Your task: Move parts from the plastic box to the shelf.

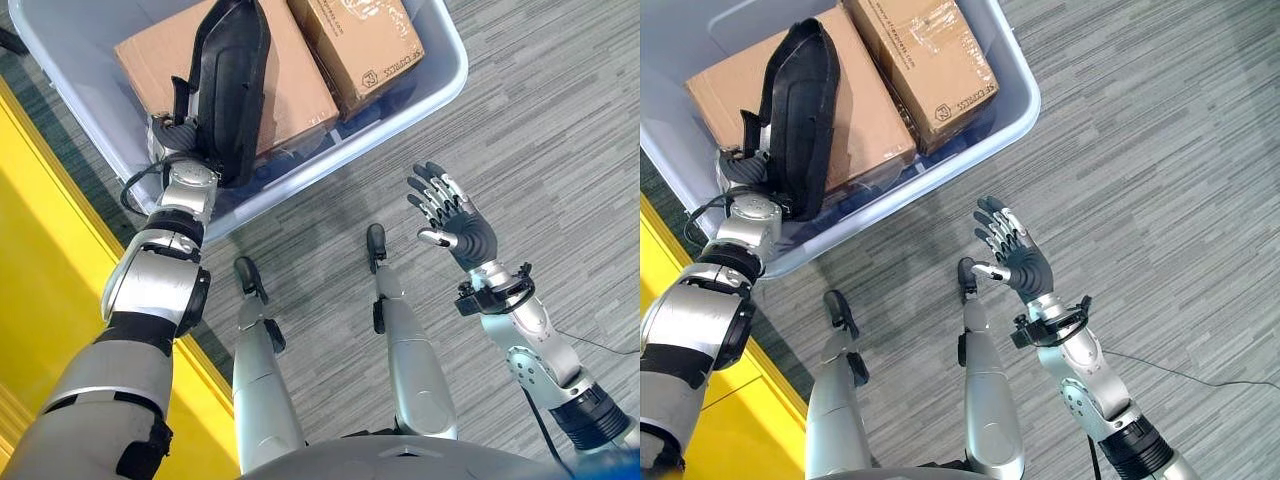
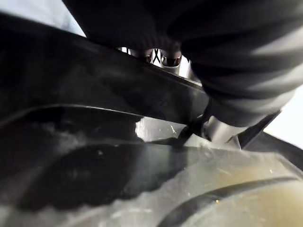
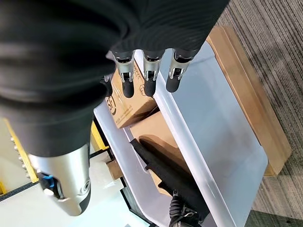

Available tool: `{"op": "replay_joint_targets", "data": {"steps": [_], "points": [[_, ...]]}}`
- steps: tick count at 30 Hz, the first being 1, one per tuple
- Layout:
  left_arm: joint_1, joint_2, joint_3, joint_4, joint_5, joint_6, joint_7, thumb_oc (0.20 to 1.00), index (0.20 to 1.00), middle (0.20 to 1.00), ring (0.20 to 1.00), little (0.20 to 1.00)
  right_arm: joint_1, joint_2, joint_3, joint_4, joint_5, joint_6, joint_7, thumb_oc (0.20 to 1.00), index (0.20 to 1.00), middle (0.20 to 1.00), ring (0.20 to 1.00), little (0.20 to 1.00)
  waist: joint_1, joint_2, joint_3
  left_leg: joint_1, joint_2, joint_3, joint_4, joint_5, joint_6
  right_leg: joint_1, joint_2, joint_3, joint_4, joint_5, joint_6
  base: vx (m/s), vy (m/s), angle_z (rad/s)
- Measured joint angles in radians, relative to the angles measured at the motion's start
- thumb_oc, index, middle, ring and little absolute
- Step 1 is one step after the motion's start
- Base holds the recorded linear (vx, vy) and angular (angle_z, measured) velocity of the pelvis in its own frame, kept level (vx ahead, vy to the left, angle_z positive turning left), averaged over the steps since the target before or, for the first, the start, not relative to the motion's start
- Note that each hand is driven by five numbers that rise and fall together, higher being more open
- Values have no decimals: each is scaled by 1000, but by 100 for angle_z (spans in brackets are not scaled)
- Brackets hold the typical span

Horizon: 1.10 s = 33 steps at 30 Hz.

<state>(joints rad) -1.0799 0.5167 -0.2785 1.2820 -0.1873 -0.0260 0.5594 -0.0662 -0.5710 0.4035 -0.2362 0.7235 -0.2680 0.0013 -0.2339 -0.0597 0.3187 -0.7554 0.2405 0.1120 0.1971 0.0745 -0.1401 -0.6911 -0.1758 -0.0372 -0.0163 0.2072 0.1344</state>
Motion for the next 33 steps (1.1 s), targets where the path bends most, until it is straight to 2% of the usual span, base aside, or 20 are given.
{"op": "replay_joint_targets", "data": {"steps": [4, 7, 13, 15, 18, 20, 22, 25, 28, 33], "points": [[3, -1, 3, 0, 20, 0, -16, 200, 200, 200, 200, 200, 3, 0, -1, -3, 0, 0, 14, 1000, 1000, 1000, 1000, 1000, 1, 0, 0, 2, 0, 0, 4, 0, 0, 1, 0, 2, 6, 0, 0, 0, 0, 0], [23, -3, 22, -47, -22, -7, -16, 200, 200, 200, 200, 200, 2, 1, -2, -3, -1, 0, 13, 1000, 1000, 1000, 1000, 1000, 8, 0, -1, 6, -1, -1, 12, -1, 1, 4, 0, 2, 18, -2, -3, 0, 0, 0], [219, -64, 93, -253, -123, -66, -4, 200, 200, 200, 200, 200, 3, 13, -1, 5, -2, -1, -13, 1000, 1000, 1000, 1000, 1000, 37, 1, -2, 52, -1, -10, 10, -1, 1, 56, -3, -4, 19, -6, -5, 4, 1, 2], [374, -74, 93, -438, -127, -92, 4, 200, 200, 200, 200, 200, 2, 17, -6, 21, -3, -1, -30, 1000, 1000, 1000, 1000, 1000, 57, 2, -1, 93, -4, -13, -9, 3, 2, 92, -7, -7, 18, -12, -7, 25, 6, 9], [475, -93, 105, -551, -134, -135, 2, 200, 200, 200, 200, 200, 0, 25, -13, 33, -13, -1, -44, 1000, 1000, 1000, 1000, 1000, 79, 4, -3, 147, -17, -12, -32, 10, 5, 136, -17, -10, 16, -18, -3, -39, 19, 9], [518, -90, 125, -611, -135, -142, 4, 200, 200, 200, 200, 200, 0, 25, -24, 35, -33, 0, -46, 1000, 1000, 1000, 1000, 1000, 85, 8, -3, 167, -21, -11, -39, 9, 7, 157, -25, -16, 11, -22, -5, 55, 16, 8], [621, -83, 189, -747, -135, -150, -5, 200, 200, 200, 200, 200, 2, 43, -56, 39, -42, 5, -49, 1000, 1000, 1000, 1000, 1000, 83, 10, -5, 204, -26, -13, -51, 9, 8, 203, -31, -25, -4, -23, -1, 66, 20, 11], [711, -70, 251, -880, -137, -172, -15, 200, 200, 200, 200, 200, 7, 50, -91, 37, -43, 6, -47, 1000, 1000, 1000, 1000, 1000, 111, 17, -8, 265, -33, -13, -75, 10, 10, 268, -37, -34, -21, -30, -1, 49, 22, 12], [742, -55, 281, -928, -137, -204, -29, 200, 200, 200, 200, 200, 14, 52, -103, 37, -46, 14, -41, 1000, 1000, 1000, 1000, 1000, 136, 27, -16, 315, -35, -13, -92, 11, 10, 318, -38, -38, -33, -32, 0, 54, 16, 4], [815, -29, 308, -1076, -130, -211, -91, 200, 200, 200, 200, 200, 32, 52, -132, 37, -72, 37, -22, 1000, 1000, 1000, 1000, 1000, 138, 35, -41, 381, -37, -18, -132, 21, 7, 392, -39, -63, -64, -28, 6, 49, 3, 7]]}}
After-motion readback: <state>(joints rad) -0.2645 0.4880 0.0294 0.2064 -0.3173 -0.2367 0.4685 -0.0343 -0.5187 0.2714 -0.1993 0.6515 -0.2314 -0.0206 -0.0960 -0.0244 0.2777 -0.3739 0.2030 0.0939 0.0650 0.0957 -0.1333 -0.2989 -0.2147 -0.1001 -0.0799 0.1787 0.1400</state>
